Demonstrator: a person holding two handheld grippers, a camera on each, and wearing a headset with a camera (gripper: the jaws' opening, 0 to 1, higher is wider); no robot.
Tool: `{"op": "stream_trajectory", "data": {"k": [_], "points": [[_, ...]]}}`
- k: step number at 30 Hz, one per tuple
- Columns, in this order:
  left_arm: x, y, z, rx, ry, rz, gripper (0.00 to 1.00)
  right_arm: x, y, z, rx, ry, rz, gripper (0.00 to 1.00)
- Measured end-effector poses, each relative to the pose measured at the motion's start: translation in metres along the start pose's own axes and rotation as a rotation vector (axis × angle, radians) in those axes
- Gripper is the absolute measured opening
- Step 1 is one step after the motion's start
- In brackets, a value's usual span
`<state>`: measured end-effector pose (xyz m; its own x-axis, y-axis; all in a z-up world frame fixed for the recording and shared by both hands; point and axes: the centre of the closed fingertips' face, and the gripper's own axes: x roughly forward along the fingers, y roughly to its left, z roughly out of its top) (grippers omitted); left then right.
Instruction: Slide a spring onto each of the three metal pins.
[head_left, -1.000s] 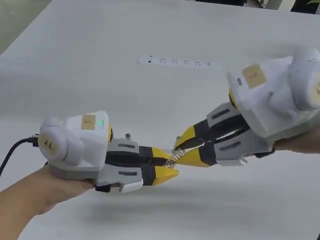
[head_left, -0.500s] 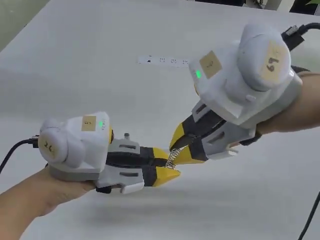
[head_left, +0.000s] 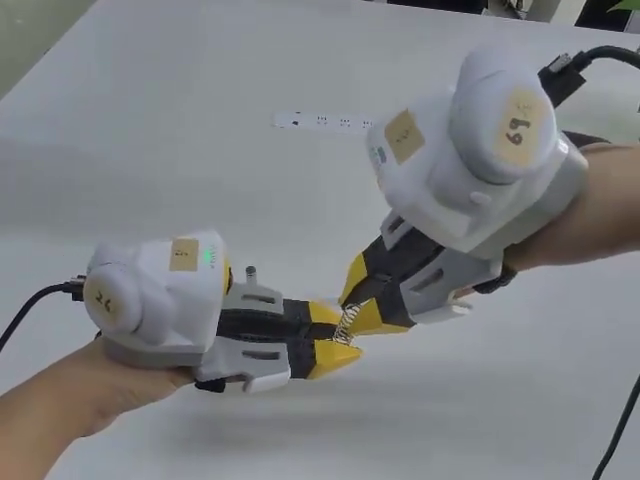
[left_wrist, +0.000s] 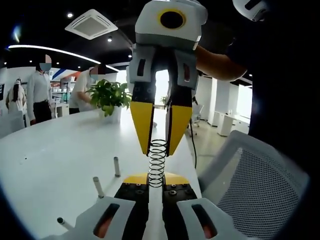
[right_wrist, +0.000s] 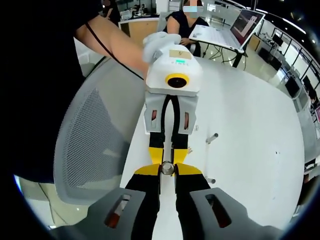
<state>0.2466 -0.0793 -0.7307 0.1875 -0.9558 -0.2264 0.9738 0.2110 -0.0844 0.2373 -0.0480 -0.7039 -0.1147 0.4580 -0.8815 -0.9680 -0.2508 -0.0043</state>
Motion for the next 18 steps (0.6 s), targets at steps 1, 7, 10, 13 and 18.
{"op": "stream_trajectory", "data": {"k": [1,7,10,13,18], "points": [[0.0007,-0.0007,-0.0013,0.001,0.003,-0.002,0.0,0.0007,-0.0001,-0.0007,0.004,0.006,0.001,0.08],[-0.0012,-0.0004,-0.0033,-0.003,0.009,-0.006,0.0,0.0013,0.0005,-0.0021,0.019,0.008,0.009,0.08],[-0.0018,-0.0005,-0.0034,-0.004,0.009,-0.006,0.0,0.0012,0.0012,-0.0018,0.019,0.009,0.013,0.08],[-0.0017,-0.0007,-0.0032,-0.007,0.007,-0.005,0.0,0.0012,0.0017,-0.0014,0.018,0.009,0.016,0.08],[-0.0023,-0.0004,-0.0029,-0.007,0.002,-0.003,0.0,0.0009,0.0023,-0.0016,0.01,0.008,0.016,0.08]]}}
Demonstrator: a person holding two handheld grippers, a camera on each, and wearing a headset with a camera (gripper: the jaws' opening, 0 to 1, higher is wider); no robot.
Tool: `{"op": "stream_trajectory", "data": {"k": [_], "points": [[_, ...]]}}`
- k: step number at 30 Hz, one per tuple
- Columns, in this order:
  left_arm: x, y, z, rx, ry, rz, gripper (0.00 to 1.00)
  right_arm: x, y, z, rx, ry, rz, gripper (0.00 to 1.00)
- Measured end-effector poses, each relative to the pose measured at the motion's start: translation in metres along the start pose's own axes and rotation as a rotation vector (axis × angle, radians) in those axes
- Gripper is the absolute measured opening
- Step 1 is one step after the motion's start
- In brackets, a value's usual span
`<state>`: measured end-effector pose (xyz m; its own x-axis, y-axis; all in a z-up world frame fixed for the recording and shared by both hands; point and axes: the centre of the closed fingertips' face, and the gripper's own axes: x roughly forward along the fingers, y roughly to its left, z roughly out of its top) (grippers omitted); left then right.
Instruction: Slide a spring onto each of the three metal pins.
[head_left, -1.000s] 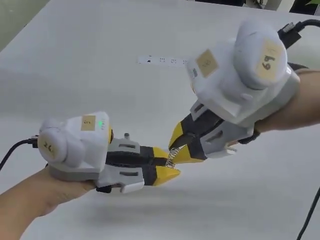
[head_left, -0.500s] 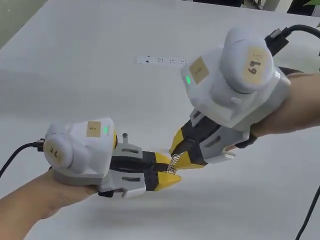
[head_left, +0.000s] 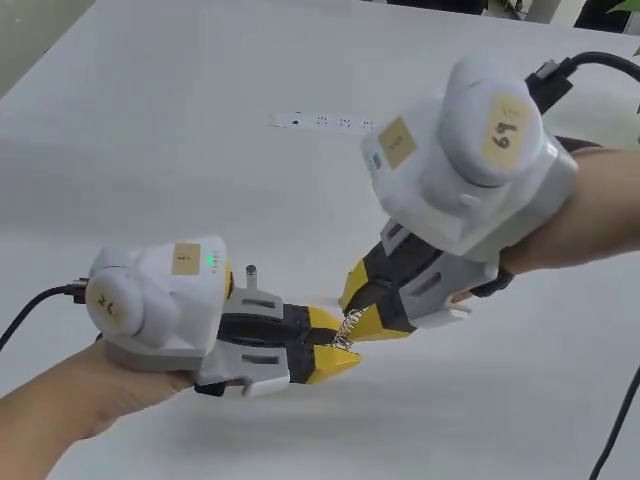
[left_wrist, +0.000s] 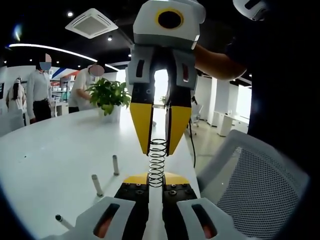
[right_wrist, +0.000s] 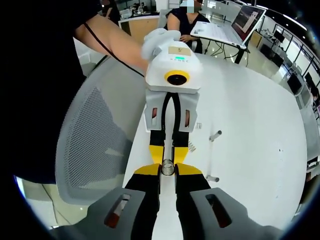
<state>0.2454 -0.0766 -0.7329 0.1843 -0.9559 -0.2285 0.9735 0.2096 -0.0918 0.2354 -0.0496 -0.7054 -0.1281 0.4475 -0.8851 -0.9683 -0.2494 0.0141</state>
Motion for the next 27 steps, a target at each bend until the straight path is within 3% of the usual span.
{"op": "stream_trajectory", "data": {"k": [9,27], "points": [[-0.0007,0.0022,0.0031,0.001,-0.008,0.005,0.0,-0.002,-0.0031,0.0037,0.036,-0.02,-0.008,0.08],[0.002,0.0026,-0.0002,-0.002,-0.002,0.002,0.02,0.0012,-0.0025,0.0011,0.033,0.012,-0.008,0.07]]}}
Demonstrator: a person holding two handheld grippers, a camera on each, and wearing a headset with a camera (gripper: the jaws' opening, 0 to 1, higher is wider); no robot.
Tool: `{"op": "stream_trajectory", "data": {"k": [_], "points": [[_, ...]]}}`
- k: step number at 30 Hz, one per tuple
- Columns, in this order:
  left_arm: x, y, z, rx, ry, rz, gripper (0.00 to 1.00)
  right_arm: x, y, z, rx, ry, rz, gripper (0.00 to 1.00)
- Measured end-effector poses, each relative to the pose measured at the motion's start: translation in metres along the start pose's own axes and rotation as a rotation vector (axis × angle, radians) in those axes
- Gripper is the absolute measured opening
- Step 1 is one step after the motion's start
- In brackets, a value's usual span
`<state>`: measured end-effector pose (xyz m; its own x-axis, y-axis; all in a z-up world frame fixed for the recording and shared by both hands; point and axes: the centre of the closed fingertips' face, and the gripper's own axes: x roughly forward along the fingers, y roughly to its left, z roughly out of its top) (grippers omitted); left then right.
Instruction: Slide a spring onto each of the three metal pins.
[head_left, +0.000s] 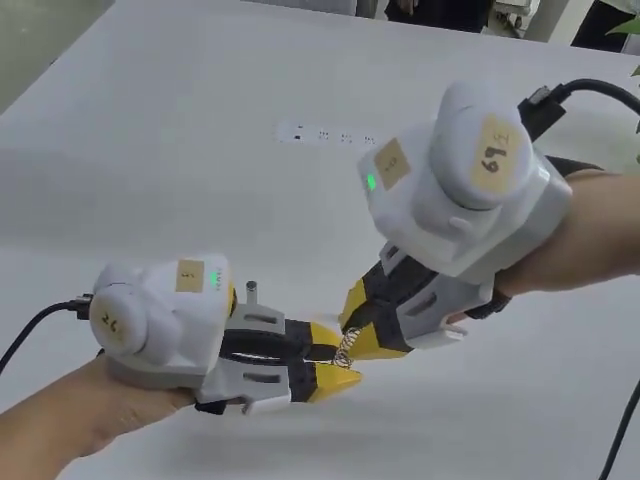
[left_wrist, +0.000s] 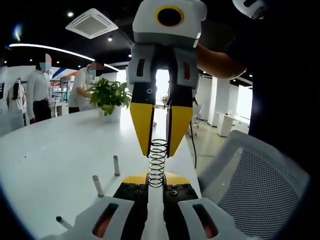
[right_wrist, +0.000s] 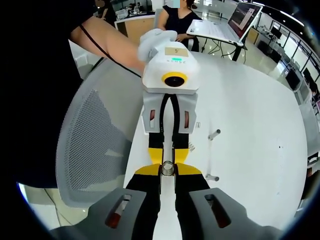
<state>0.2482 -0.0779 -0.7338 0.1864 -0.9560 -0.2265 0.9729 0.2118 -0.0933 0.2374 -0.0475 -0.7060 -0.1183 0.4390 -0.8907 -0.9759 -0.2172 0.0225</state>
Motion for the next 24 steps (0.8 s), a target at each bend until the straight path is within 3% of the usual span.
{"op": "stream_trajectory", "data": {"k": [15,24], "points": [[0.0,0.001,0.002,0.0,-0.009,0.013,0.08,-0.002,-0.002,0.0,-0.003,0.002,-0.017,0.07],[-0.012,0.009,0.0,-0.012,-0.009,0.054,0.14,-0.006,-0.007,-0.001,0.002,-0.001,-0.044,0.07]]}}
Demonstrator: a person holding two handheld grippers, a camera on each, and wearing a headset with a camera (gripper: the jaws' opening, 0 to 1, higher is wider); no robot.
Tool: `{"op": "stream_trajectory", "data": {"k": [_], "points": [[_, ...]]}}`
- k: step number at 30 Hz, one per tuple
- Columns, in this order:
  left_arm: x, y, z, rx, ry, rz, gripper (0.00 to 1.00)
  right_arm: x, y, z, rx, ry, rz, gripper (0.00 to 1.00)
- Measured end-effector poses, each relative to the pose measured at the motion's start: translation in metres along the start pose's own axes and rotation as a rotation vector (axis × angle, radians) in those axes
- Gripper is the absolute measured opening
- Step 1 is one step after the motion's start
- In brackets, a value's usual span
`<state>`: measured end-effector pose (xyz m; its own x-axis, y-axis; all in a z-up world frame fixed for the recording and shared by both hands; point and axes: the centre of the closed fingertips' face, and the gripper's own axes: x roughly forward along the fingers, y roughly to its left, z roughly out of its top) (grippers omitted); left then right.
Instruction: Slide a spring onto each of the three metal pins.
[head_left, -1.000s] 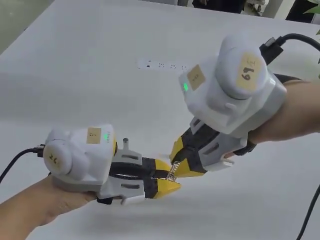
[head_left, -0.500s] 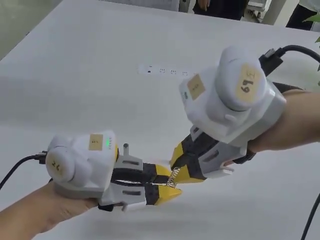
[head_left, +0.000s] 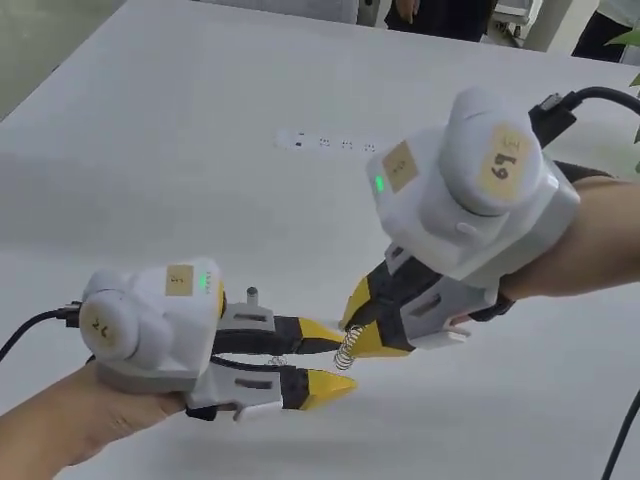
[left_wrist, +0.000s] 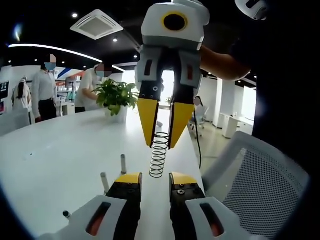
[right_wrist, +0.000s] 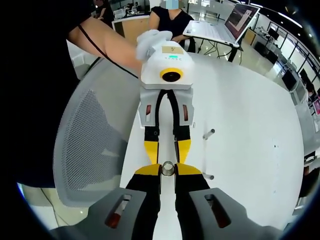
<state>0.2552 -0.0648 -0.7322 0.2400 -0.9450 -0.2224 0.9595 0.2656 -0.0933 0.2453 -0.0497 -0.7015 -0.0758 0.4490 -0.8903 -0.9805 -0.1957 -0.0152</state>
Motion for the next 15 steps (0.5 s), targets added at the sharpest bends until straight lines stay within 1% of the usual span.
{"op": "stream_trajectory", "data": {"k": [3,7,9,12,15], "points": [[-0.006,0.004,0.003,-0.004,-0.013,0.026,0.17,-0.001,-0.002,-0.002,0.003,0.001,-0.01,0.07],[-0.015,0.011,0.004,-0.019,-0.02,0.061,0.21,-0.002,-0.004,-0.004,0.01,-0.001,-0.019,0.07],[-0.02,0.014,0.003,-0.016,-0.013,0.082,0.25,-0.002,-0.005,-0.005,0.011,-0.002,-0.025,0.07],[-0.027,0.017,0.0,-0.007,-0.004,0.105,0.27,-0.002,-0.005,-0.006,0.013,-0.005,-0.025,0.07],[-0.032,0.02,-0.003,-0.013,0.0,0.128,0.28,-0.001,-0.006,-0.007,0.016,-0.005,-0.028,0.07]]}}
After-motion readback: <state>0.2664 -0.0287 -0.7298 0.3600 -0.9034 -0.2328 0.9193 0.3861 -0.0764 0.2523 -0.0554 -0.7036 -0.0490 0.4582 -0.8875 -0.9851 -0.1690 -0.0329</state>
